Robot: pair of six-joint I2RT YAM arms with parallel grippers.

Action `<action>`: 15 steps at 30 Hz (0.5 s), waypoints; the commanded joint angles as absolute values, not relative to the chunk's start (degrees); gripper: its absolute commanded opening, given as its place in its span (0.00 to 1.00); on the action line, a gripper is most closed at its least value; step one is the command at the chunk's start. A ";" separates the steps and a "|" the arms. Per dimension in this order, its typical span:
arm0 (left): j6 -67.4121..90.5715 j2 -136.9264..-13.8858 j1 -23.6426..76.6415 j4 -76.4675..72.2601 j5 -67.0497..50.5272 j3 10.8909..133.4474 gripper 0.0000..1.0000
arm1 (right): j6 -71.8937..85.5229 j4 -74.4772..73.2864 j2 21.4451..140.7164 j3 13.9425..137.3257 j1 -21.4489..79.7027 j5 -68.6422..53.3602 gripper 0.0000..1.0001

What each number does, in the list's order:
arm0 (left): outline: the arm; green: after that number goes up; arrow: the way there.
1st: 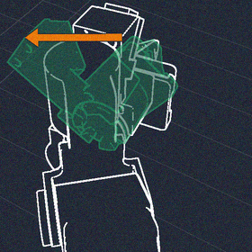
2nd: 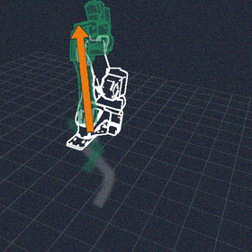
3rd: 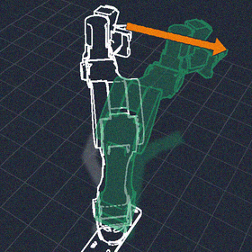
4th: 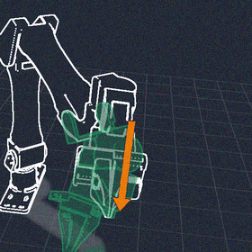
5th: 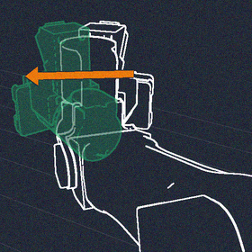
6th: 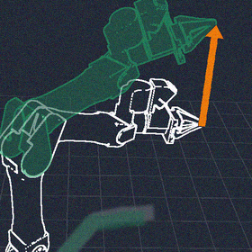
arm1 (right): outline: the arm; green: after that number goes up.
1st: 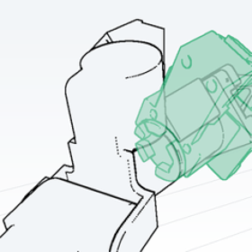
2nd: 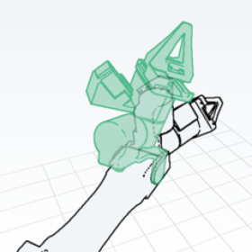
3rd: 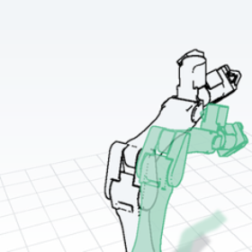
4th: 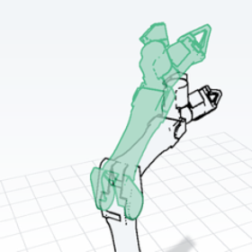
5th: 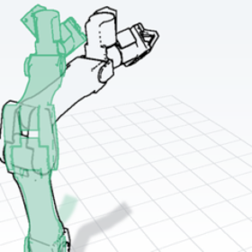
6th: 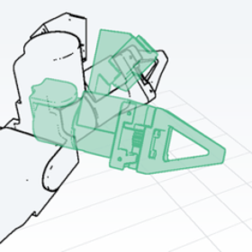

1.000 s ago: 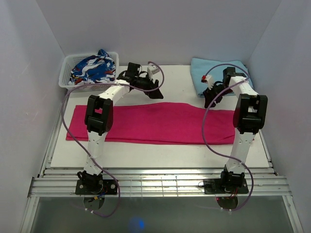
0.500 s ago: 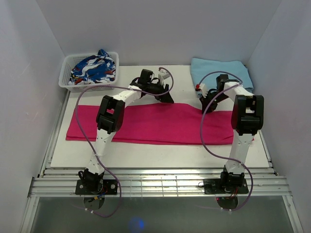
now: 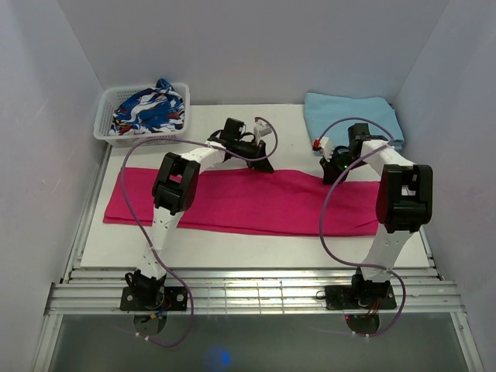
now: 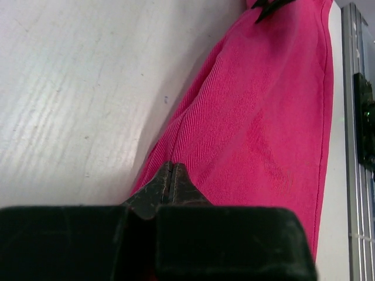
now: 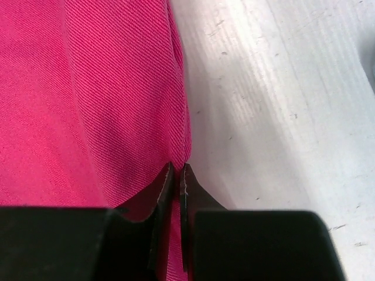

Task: Fold and stack the trousers
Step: Fold the trousers

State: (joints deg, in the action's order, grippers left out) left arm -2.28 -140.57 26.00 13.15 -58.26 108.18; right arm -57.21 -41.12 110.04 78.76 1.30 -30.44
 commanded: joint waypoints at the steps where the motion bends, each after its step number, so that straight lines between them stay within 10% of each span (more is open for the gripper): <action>1: -9.83 -131.32 27.07 12.66 -61.17 104.34 0.00 | -57.30 -38.41 105.04 75.42 1.85 -31.47 0.08; 3: -12.82 -127.98 27.42 12.48 -60.56 100.47 0.00 | -56.96 -38.58 104.94 75.06 1.85 -30.50 0.08; 8: -27.05 -118.50 30.05 7.05 -53.37 86.95 0.00 | -52.83 -40.34 105.21 79.53 1.23 -27.77 0.55; 15: -44.55 -108.46 35.42 -7.81 -39.03 63.91 0.00 | -41.06 -44.02 105.64 90.94 0.88 -33.83 0.49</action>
State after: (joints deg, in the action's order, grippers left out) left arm -33.61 -111.33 34.20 -0.56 -45.63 69.36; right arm -48.05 -42.17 106.83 84.33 1.08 -29.36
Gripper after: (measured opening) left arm 0.012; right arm 0.503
